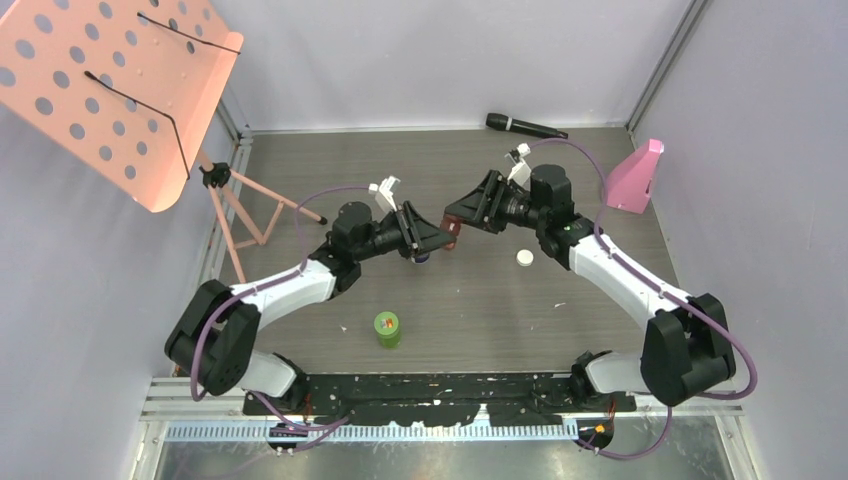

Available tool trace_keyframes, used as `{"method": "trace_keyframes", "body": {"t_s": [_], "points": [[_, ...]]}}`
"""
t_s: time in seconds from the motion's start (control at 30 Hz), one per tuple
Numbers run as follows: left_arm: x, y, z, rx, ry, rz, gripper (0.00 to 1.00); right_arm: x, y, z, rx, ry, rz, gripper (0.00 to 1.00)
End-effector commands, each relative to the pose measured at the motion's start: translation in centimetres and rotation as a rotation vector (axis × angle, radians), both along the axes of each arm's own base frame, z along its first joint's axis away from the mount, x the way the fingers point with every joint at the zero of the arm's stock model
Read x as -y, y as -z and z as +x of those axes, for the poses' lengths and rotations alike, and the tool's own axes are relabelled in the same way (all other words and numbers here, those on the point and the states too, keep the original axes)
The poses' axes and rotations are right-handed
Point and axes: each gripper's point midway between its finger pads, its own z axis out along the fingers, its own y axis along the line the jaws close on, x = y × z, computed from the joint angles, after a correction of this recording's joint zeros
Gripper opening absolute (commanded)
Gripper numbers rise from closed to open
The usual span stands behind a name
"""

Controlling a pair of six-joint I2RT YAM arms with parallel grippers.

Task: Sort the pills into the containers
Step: Open the pill container.

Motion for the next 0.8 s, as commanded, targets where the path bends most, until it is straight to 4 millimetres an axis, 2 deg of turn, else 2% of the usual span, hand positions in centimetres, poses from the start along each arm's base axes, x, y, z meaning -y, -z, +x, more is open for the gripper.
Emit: {"method": "trace_keyframes", "body": {"t_s": [0.0, 0.1, 0.3, 0.4, 0.47, 0.6, 0.77], "points": [[-1.5, -8.7, 0.5, 0.197, -0.037, -0.139, 0.0, 1.8, -0.8, 0.4, 0.108, 0.042, -0.047, 0.64], [-1.5, -9.8, 0.1, 0.237, -0.005, -0.103, 0.0, 2.4, -0.7, 0.8, 0.112, 0.073, -0.055, 0.7], [-2.3, -10.5, 0.1, 0.273, -0.008, -0.023, 0.0, 2.9, -1.2, 1.4, 0.134, 0.107, -0.065, 0.73], [-2.3, -11.0, 0.2, 0.286, -0.004, -0.028, 0.0, 2.8, -1.0, 1.8, 0.123, 0.107, -0.079, 0.72], [-2.2, -11.2, 0.1, 0.287, 0.009, -0.034, 0.0, 2.7, -1.2, 1.9, 0.126, 0.098, -0.077, 0.67], [-2.4, -11.3, 0.5, 0.282, 0.002, -0.031, 0.0, 2.3, -3.1, 1.8, 0.177, 0.075, -0.027, 0.66], [-2.9, -11.2, 1.1, 0.276, -0.025, -0.022, 0.0, 1.6, -6.3, 0.4, 0.318, -0.025, 0.077, 0.82]]}}
